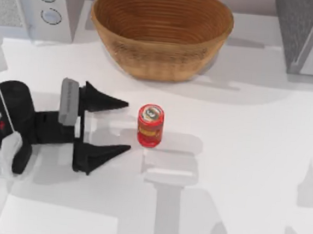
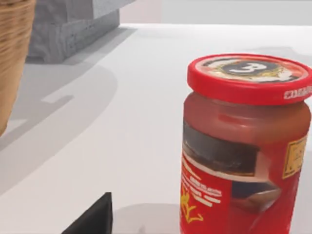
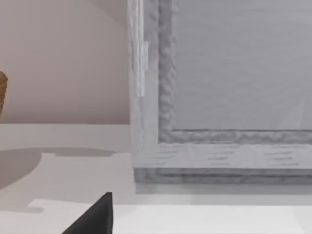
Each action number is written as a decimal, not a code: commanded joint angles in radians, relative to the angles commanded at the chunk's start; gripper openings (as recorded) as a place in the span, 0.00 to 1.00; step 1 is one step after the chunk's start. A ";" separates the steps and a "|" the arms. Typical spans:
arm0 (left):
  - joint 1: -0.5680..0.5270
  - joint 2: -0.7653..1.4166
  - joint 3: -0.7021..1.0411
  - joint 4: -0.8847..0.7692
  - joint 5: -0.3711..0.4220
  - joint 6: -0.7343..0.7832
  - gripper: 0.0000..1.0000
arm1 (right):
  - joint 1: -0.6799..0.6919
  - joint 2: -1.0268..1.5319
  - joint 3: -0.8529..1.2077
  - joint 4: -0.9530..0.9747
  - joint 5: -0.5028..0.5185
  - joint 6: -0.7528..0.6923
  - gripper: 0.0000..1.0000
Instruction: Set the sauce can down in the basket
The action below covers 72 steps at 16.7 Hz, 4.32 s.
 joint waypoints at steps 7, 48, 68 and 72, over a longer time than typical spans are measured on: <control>-0.050 0.004 0.028 -0.015 -0.050 -0.009 1.00 | 0.000 0.000 0.000 0.000 0.000 0.000 1.00; -0.046 -0.309 -0.181 -0.152 -0.056 0.022 0.00 | 0.000 0.000 0.000 0.000 0.000 0.000 1.00; -0.004 -0.582 -0.171 -0.467 -0.192 0.021 0.00 | 0.000 0.000 0.000 0.000 0.000 0.000 1.00; -0.056 -0.575 0.127 -0.654 -0.493 -0.005 0.00 | 0.000 0.000 0.000 0.000 0.000 0.000 1.00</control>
